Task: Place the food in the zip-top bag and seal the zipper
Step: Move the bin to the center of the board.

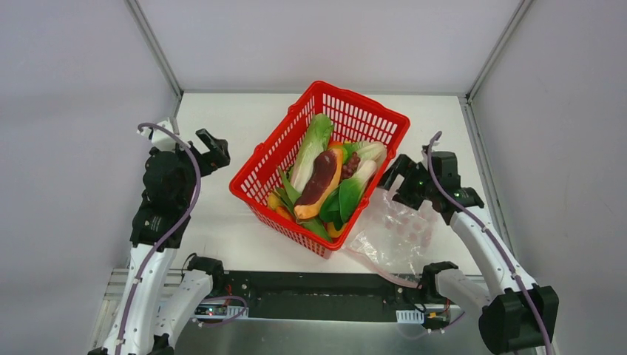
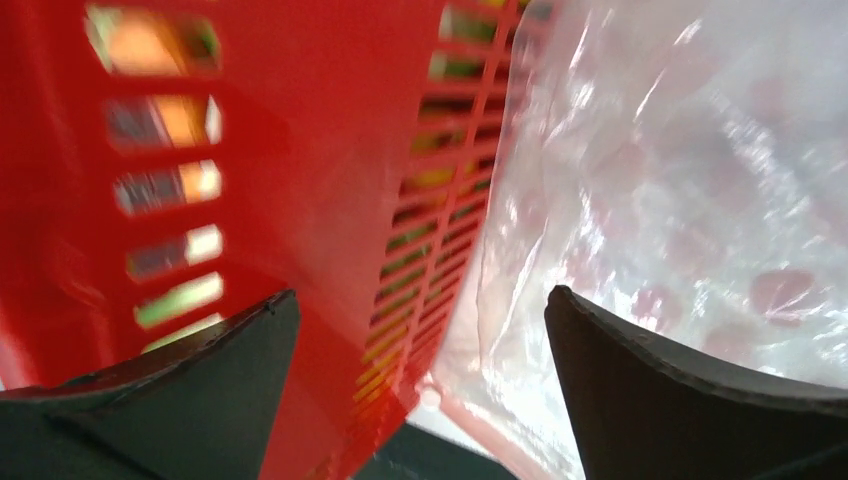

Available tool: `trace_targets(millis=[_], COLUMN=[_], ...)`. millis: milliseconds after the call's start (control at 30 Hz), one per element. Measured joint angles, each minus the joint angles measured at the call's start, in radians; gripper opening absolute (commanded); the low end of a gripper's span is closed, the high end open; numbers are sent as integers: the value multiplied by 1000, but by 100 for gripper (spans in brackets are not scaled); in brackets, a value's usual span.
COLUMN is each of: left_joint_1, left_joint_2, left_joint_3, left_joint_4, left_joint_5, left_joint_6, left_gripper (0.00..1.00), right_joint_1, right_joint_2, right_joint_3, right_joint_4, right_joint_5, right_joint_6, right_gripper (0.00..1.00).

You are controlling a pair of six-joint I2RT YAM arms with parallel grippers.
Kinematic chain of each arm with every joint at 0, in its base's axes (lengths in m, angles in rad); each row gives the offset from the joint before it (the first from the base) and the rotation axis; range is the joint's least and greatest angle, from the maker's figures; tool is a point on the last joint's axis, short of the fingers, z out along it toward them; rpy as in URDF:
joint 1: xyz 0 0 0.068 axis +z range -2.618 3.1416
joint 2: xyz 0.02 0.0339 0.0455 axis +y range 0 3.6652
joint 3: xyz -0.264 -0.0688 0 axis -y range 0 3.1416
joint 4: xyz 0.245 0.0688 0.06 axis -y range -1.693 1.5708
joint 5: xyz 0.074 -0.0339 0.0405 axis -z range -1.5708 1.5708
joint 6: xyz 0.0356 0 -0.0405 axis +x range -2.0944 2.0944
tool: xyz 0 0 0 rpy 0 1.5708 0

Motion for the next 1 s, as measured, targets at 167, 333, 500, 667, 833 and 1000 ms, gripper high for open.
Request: trace_targets(millis=[167, 333, 500, 667, 833, 1000], left_joint_1=[0, 0, 0, 0, 0, 0], left_joint_2=[-55, -46, -25, -20, -21, 7], left_joint_3=[-20, -13, 21, 47, 55, 68], left_joint_4=[43, 52, 53, 53, 53, 53], left_joint_5=[60, 148, 251, 314, 367, 450], left_joint_6=[-4, -3, -3, -10, -25, -34], left_gripper=[99, 99, 99, 99, 99, 99], right_joint_1=[135, 277, 388, 415, 417, 411], right_joint_2=[-24, 19, 166, 411, 628, 784], right_joint_3=[-86, -136, -112, 50, 251, 457], right_joint_4=[6, 103, 278, 368, 422, 404], right_joint_5=[-38, -43, -5, 20, 27, 9], right_joint_6=[16, 94, 147, 156, 152, 122], right_gripper=[91, 88, 87, 87, 86, 86])
